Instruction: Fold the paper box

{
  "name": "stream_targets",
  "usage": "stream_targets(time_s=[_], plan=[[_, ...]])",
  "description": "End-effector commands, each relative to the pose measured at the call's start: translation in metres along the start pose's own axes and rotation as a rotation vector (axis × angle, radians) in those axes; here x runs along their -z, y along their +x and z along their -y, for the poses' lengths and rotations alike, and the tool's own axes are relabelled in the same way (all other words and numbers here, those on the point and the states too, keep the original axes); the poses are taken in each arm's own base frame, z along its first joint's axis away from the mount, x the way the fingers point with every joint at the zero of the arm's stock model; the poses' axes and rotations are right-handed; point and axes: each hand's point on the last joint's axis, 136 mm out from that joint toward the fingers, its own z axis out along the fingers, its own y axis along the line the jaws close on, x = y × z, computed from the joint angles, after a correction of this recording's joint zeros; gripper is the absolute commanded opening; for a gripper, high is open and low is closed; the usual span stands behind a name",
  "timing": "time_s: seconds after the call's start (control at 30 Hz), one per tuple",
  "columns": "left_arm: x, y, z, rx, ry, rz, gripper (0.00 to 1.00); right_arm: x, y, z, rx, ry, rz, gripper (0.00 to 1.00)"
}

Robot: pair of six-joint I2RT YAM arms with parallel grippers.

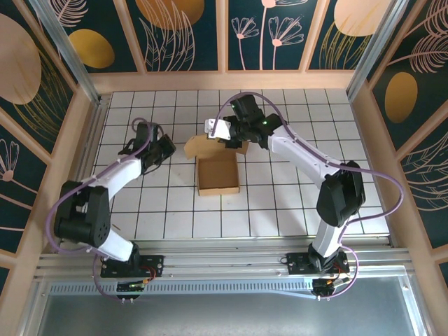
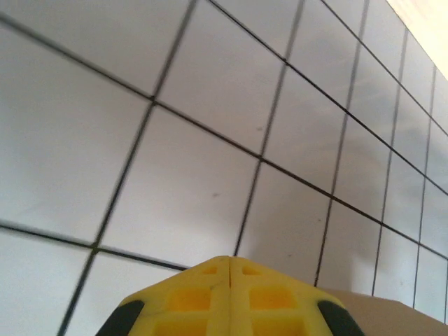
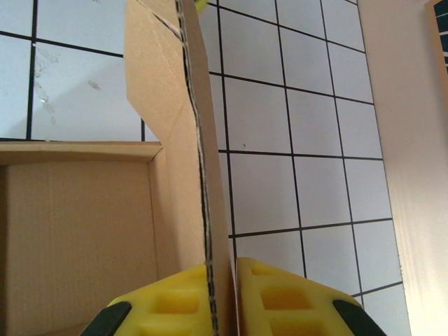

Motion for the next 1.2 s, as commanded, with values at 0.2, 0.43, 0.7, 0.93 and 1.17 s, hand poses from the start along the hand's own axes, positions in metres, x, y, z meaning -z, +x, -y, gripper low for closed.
stream_targets(time_s=[0.2,0.43,0.7,0.93,1.17], plan=[[0.001,0.033,0.030,0.034,0.189,-0.184,0.00,-0.008,0.011,0.003,-0.038,-0.042,-0.016,0.13],[0.011,0.042,0.038,0.027,0.248,-0.215,0.00,-0.009,0.010,0.002,-0.040,-0.049,-0.009,0.13],[0.012,0.057,0.067,0.027,0.387,-0.286,0.00,-0.004,-0.004,0.001,-0.034,-0.033,0.013,0.13],[0.011,0.078,0.091,0.098,0.459,-0.344,0.00,-0.007,-0.016,-0.008,-0.051,-0.046,0.019,0.13],[-0.004,0.098,0.074,0.104,0.380,-0.359,0.00,-0.010,-0.016,-0.017,-0.060,-0.061,0.013,0.13]])
